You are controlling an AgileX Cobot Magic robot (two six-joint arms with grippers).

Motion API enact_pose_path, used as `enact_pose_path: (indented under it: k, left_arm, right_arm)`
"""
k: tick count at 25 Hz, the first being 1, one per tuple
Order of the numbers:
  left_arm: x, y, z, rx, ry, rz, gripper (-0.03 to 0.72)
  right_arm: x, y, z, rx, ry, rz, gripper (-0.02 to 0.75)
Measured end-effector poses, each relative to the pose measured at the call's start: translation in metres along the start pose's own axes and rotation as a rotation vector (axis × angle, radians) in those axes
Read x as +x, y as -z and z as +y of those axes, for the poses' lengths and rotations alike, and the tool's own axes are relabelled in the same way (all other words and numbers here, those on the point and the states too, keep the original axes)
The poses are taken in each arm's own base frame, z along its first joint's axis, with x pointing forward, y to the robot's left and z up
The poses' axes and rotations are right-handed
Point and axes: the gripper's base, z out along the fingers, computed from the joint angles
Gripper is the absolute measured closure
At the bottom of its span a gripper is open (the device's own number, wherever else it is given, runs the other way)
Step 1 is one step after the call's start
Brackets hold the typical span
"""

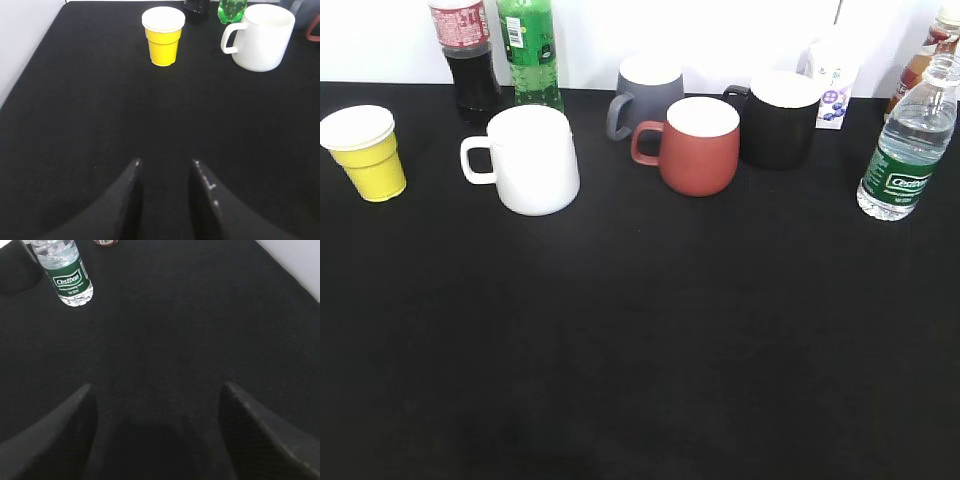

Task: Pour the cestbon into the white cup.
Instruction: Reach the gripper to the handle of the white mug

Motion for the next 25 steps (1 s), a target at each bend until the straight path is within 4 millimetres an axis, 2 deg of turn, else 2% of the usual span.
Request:
enact_pose_path:
  k: [8,9,10,11,13,15,17,19,20,21,23,25]
  left_arm:
    - [-0.001,-0.001,0.0,0.003,0.001,0.007,0.447]
    - [-0.005,-0.005,-0.002,0.017,0.01,0.027,0.424]
    - [-0.016,-0.005,-0.004,0.044,0.028,0.019,0.372]
    - [-0.032,-0.007,-0.007,0.062,0.042,0.011,0.288]
    - [-0.073,-0.012,-0.008,0.068,0.053,-0.017,0.146]
    - [-0.124,-0.023,-0.008,0.047,0.035,-0.088,0.108]
    - [-0.17,-0.045,-0.007,0.032,-0.026,-0.25,0.103]
    - [-0.195,-0.072,-0.005,0.014,-0.034,-0.398,0.101]
    - [-0.2,-0.086,-0.006,0.019,-0.034,-0.446,0.101]
    - [-0.198,-0.111,-0.011,0.043,-0.031,-0.44,0.101]
    - [-0.178,-0.141,-0.029,0.137,-0.012,-0.442,0.101]
    - [-0.146,-0.166,-0.048,0.215,0.003,-0.395,0.101]
  right_arm:
    - [0.0,0.0,0.0,0.0,0.0,0.0,0.163]
    - [0.0,0.0,0.0,0.0,0.0,0.0,0.163]
    - [0.0,0.0,0.0,0.0,0.0,0.0,0.163]
    - [0.0,0.0,0.0,0.0,0.0,0.0,0.163]
    - [0.0,0.0,0.0,0.0,0.0,0.0,0.163]
    - [0.0,0.0,0.0,0.0,0.0,0.0,0.163]
    - [0.0,0.0,0.0,0.0,0.0,0.0,0.163]
    - [0.0,0.0,0.0,0.0,0.0,0.0,0.163]
    - [0.0,0.0,0.0,0.0,0.0,0.0,0.163]
    - [0.0,0.0,0.0,0.0,0.0,0.0,0.163]
    - [0.0,0.0,0.0,0.0,0.0,0.0,0.163]
    - [0.0,0.0,0.0,0.0,0.0,0.0,0.163]
